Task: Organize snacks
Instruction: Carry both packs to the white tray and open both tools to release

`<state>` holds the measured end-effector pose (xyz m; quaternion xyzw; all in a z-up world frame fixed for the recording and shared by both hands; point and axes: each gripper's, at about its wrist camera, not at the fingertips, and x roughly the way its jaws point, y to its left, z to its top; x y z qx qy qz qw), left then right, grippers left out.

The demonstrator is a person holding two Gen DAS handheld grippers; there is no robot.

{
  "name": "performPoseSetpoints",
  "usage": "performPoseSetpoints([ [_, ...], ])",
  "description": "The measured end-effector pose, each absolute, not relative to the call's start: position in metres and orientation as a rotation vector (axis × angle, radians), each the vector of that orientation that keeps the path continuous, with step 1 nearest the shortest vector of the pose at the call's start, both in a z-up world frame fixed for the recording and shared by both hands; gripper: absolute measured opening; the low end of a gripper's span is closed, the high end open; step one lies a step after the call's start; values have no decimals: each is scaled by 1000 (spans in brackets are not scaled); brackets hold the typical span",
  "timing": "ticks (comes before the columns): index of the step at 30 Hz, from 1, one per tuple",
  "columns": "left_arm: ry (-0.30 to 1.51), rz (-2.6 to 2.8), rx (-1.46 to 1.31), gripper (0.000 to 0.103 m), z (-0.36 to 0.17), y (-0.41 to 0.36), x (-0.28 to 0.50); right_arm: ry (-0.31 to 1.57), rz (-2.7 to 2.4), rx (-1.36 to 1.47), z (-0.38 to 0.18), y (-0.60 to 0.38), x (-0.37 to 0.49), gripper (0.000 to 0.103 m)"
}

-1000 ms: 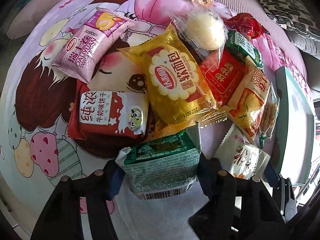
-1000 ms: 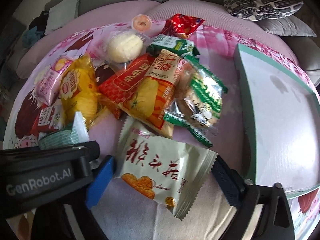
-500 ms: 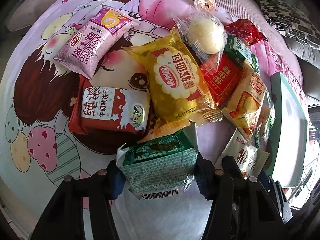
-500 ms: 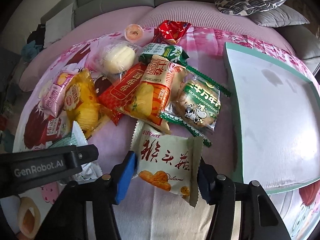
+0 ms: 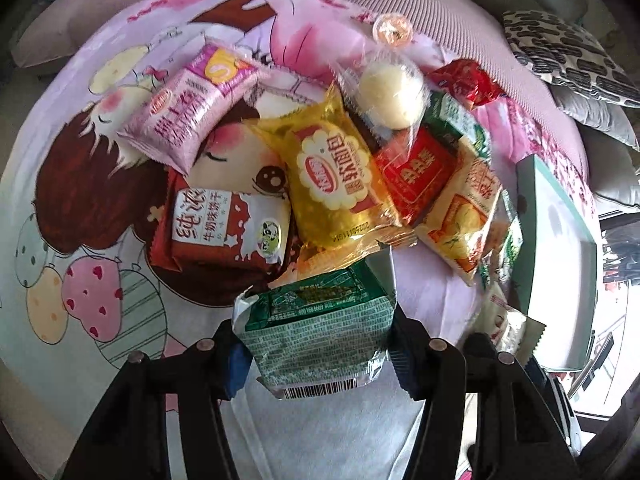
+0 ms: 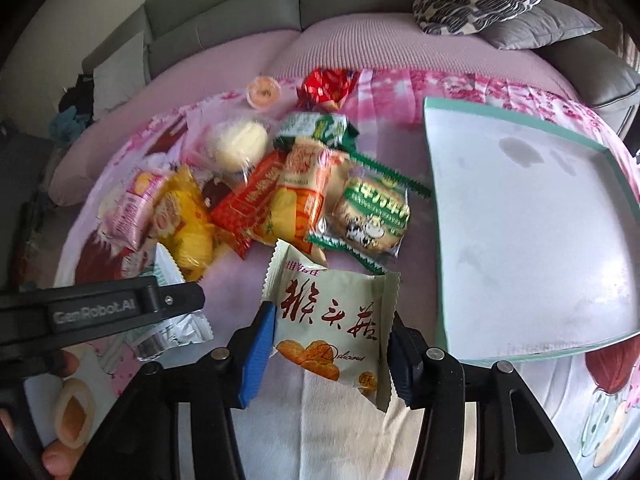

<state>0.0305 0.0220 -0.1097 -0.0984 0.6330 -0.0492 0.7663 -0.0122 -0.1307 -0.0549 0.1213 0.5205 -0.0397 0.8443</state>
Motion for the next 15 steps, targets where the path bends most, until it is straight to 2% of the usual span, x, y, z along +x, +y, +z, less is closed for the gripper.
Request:
performPoseSetpoints([
  [7,1318,-120,-204,60,-93,27,24,1007,-128,291,-25,-151,-21,54],
  [15,1314,-179,-167,60,-77,1,23,1007,-333,374,-18,-212,-29,54],
])
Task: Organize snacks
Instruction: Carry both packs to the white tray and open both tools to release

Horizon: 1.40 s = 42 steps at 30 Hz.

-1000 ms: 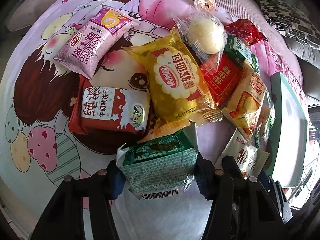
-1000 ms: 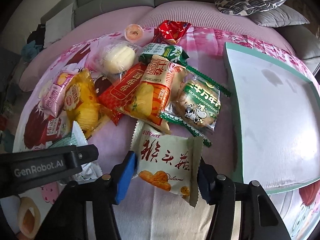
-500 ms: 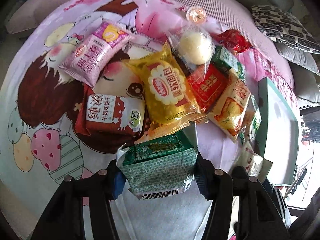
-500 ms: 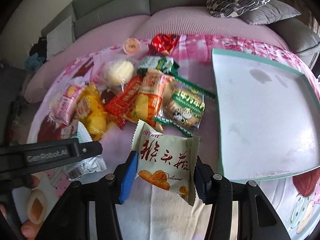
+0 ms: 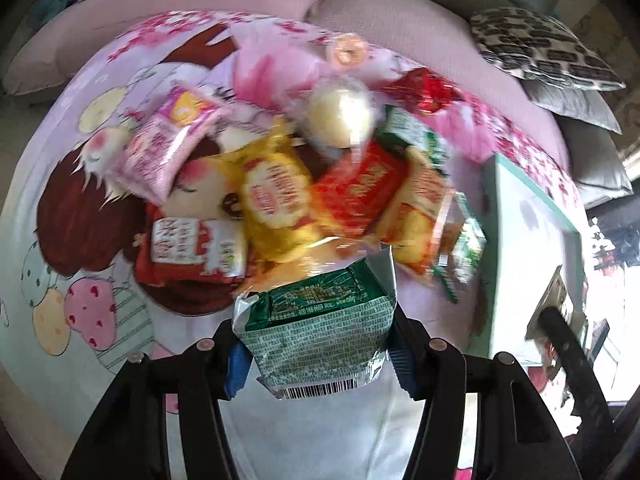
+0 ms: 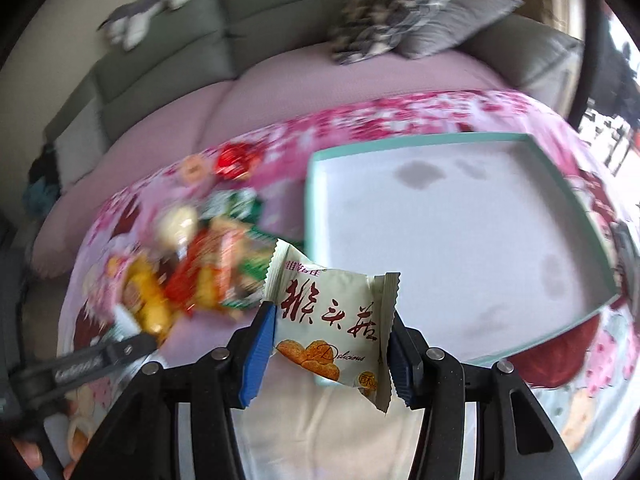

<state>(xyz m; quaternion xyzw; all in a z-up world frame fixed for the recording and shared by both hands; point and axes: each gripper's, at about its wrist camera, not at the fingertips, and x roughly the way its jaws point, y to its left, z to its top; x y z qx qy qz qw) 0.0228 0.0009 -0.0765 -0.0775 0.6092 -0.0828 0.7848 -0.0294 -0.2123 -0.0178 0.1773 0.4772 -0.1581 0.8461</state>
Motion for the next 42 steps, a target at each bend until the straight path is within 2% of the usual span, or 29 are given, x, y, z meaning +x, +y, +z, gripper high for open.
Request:
performPoseSetpoints([
  [8,1299,-312,-81,60,-52,-64,27,1012,-433,435,-16,-268,-22,54],
  [13,1262,-402,-24,60,-40,-114,29,1043,-512,480,-34,-306,-18,55],
  [25,1195,-497,143,60,-72,-219,57,995,-601,571,-65,-365,-34,55],
  [33,1157,-563,176,60,-94,-253,59,981,-637,606,-65,-382,-44,56],
  [42,1126,-535,189,60,-107,-254,53,992,-631,621,-66,-384,-44,57],
])
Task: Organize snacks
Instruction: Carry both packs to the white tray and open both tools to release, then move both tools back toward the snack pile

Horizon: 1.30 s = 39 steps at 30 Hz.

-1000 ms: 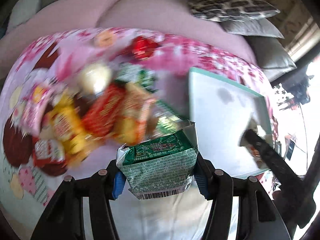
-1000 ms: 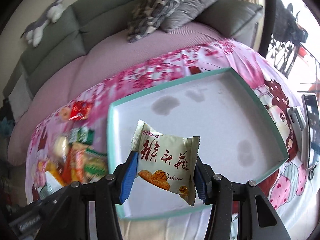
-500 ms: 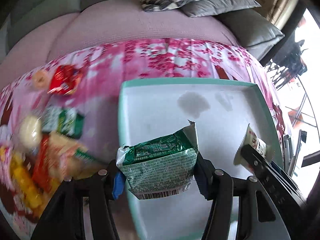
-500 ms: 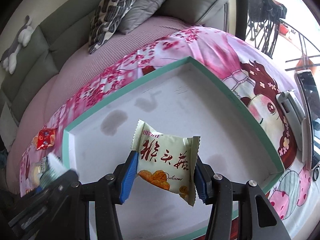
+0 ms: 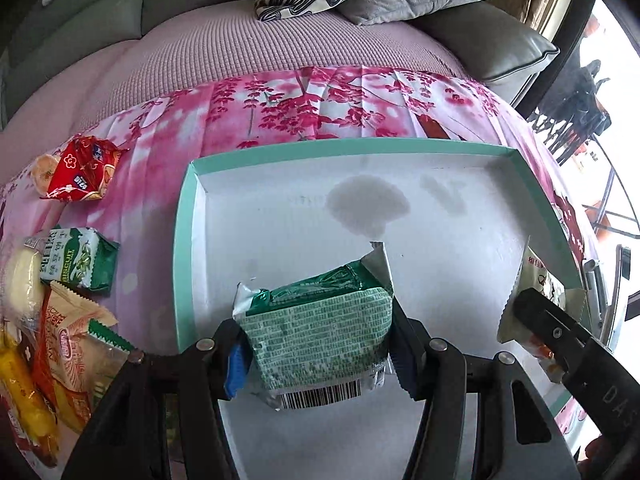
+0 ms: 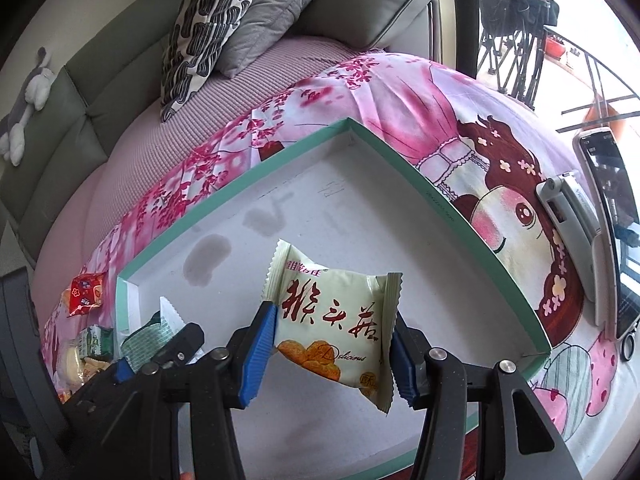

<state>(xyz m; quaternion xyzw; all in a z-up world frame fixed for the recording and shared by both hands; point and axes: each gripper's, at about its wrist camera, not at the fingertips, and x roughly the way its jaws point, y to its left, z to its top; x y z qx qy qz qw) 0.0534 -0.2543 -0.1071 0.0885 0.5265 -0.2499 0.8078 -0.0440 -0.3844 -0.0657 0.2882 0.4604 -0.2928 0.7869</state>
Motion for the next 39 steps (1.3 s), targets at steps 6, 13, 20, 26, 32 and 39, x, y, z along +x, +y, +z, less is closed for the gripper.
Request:
performPoseSetpoints([
  [6,1136,-521,197,60,-108,-246,49,998,-632,630,-64,-385,-44,57],
  [13,1159,-483,188,60,-107,-225,48,1010,-629,644,-65,-384,-44,57],
  [20,1140,-489,139,71,-92,-220,51,1016,-609,639,-61,-381,-42,58],
  [26,1093,-495,89,81,-71,-215,52,1015,-600,623,-58,-379,-41,63],
  [32,1080,-488,54,95,-61,-207,52,1021,-583,601,-58,-372,-40,71],
  [39,1070,-373,-18,96,-51,-166,61,1026,-560,568,-56,-359,-38,80],
])
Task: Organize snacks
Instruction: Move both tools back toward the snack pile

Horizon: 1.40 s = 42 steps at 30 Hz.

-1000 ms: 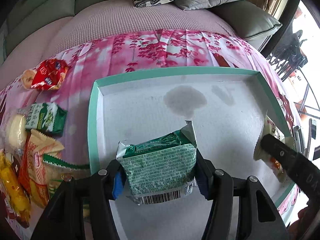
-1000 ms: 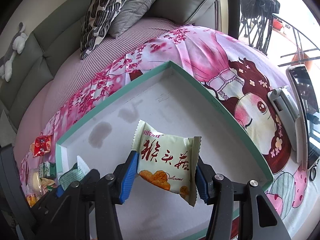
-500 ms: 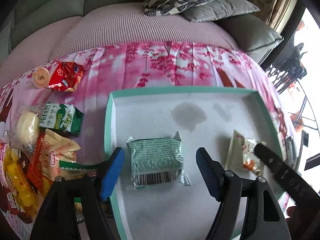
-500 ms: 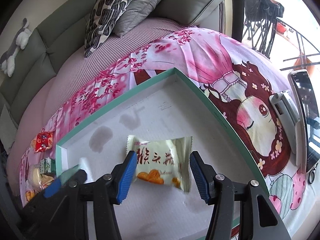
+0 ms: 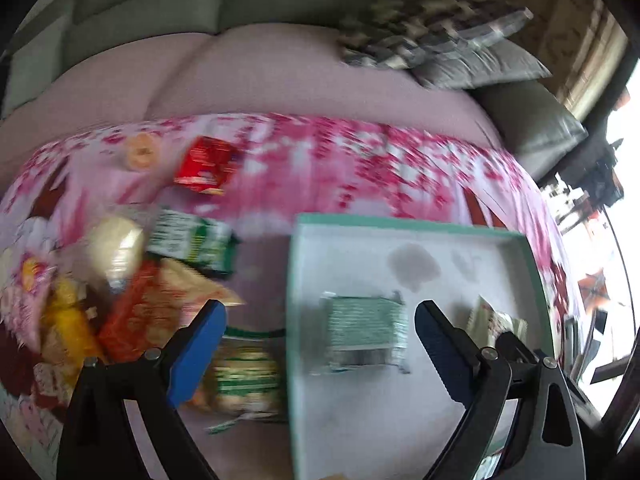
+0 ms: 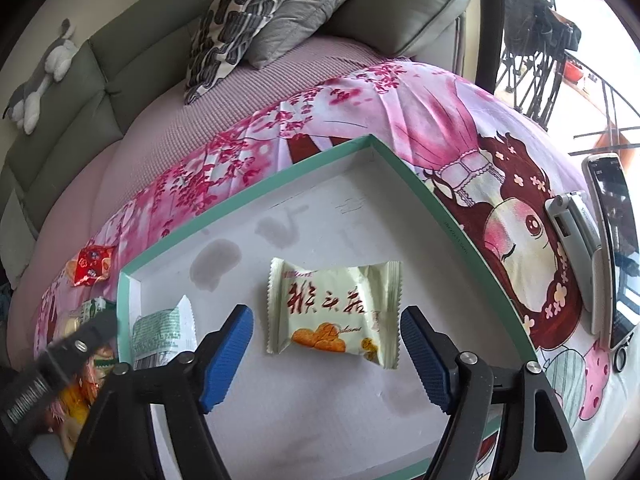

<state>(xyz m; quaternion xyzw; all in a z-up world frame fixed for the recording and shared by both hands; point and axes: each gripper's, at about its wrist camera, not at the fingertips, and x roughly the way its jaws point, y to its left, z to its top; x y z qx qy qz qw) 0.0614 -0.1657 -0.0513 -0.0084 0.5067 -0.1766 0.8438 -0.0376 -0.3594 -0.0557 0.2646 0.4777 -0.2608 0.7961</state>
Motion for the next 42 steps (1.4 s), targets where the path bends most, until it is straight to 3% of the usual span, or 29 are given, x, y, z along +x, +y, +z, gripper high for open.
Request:
performPoseSetpoints([
  [3,1053,-293,-24,98,-45,-136,62,1028,-528,554,-54,-347,-35,91],
  [6,1055,-195,4,99,-47,-106,63,1028,-490,541,-52,-332,-33,93],
  [8,1073,-132,33,99,-53,-87,61,1028,-473,528,-50,-321,-33,103],
  [24,1132,-17,-8,99,-64,20,41,1042,-291,443,-33,-231,-11,103],
  [42,1233,97,-279,99,-85,96,57,1101,-82,311,-43,-142,13,103],
])
